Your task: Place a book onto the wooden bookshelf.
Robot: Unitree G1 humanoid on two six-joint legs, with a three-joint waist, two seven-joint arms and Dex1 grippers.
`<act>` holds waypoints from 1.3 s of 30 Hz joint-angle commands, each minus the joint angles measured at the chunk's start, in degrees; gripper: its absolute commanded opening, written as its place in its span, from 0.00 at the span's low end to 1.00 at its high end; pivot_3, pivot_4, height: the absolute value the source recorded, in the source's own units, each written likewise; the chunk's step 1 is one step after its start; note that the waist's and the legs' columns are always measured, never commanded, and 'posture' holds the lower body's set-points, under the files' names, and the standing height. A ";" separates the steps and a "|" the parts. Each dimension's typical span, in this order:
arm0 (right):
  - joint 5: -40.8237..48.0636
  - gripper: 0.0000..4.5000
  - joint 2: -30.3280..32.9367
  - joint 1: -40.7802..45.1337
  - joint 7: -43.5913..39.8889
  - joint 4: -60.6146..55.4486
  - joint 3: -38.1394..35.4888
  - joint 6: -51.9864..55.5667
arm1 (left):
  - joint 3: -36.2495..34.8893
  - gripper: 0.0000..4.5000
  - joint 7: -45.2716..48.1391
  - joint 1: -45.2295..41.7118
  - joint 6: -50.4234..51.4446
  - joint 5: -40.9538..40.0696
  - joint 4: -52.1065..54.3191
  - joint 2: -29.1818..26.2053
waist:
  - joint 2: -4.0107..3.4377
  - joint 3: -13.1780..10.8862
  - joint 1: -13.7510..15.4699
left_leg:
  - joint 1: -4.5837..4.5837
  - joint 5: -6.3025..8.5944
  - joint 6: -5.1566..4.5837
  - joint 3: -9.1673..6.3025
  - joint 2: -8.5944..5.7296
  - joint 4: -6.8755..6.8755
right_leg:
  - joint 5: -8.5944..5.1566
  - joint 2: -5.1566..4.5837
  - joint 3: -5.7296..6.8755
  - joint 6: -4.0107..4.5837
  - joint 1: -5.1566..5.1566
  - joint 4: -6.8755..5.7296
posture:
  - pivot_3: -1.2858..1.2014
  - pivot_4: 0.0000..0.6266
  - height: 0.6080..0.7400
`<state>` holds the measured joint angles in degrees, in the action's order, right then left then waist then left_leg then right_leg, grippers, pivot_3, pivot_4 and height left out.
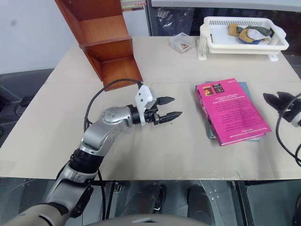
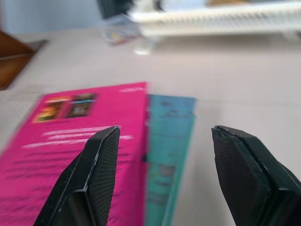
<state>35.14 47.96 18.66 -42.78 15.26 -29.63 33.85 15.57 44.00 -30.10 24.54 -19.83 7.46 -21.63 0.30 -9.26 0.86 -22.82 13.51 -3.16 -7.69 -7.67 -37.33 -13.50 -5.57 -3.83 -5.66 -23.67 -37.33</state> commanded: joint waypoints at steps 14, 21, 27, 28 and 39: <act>1.16 0.71 -5.21 22.94 14.03 27.49 -1.92 13.21 | -6.91 0.75 -2.90 4.62 1.76 -3.04 7.95 1.42 | 0.00 -0.01 -0.14 | 0.00 0.00 -0.01 0.00 0.00 0.00 | 0.00 0.07 -0.02 0.00 -0.02 -0.04 | 0.52 0.24 1.00; 6.71 0.71 -5.09 26.14 13.60 32.50 -5.87 28.35 | -7.42 0.75 -2.92 5.98 2.69 -3.43 9.87 0.68 | 0.01 -0.02 -0.29 | -0.04 0.00 -0.02 0.01 0.00 0.02 | 0.00 0.07 -0.02 0.00 -0.02 0.02 | 0.52 0.24 1.00; 9.23 0.71 -6.37 23.66 10.43 26.64 -4.96 36.80 | -7.06 0.75 -0.02 7.39 0.82 -3.34 11.12 -1.72 | 0.00 -0.01 -0.65 | -0.04 0.01 -0.03 0.00 0.01 0.02 | 0.00 0.08 -0.01 0.00 -0.02 0.02 | 0.52 0.24 1.00; 9.44 0.71 -6.62 23.24 10.06 25.79 -4.79 37.55 | -7.05 0.75 1.04 7.72 0.07 -3.46 11.44 -2.28 | 0.00 -0.01 -0.74 | -0.05 0.01 -0.03 0.01 0.01 0.02 | 0.01 0.08 -0.02 0.00 -0.02 0.02 | 0.52 0.24 1.00; 10.71 0.71 -9.30 21.75 10.01 21.27 -5.85 40.78 | -9.92 0.75 6.04 9.72 0.16 -5.72 11.10 -7.02 | -0.01 -0.01 -1.75 | -0.04 0.02 -0.04 0.00 0.02 0.03 | 0.01 0.08 -0.01 0.00 -0.04 0.01 | 0.52 0.24 1.00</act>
<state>44.09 38.75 40.24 -32.06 38.77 -34.32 73.81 7.10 48.91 -20.83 24.95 -24.64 16.70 -27.73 0.29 -9.27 -0.89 -22.86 13.53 -3.20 -7.70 -7.65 -37.29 -13.49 -5.49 -3.84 -5.66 -23.72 -37.33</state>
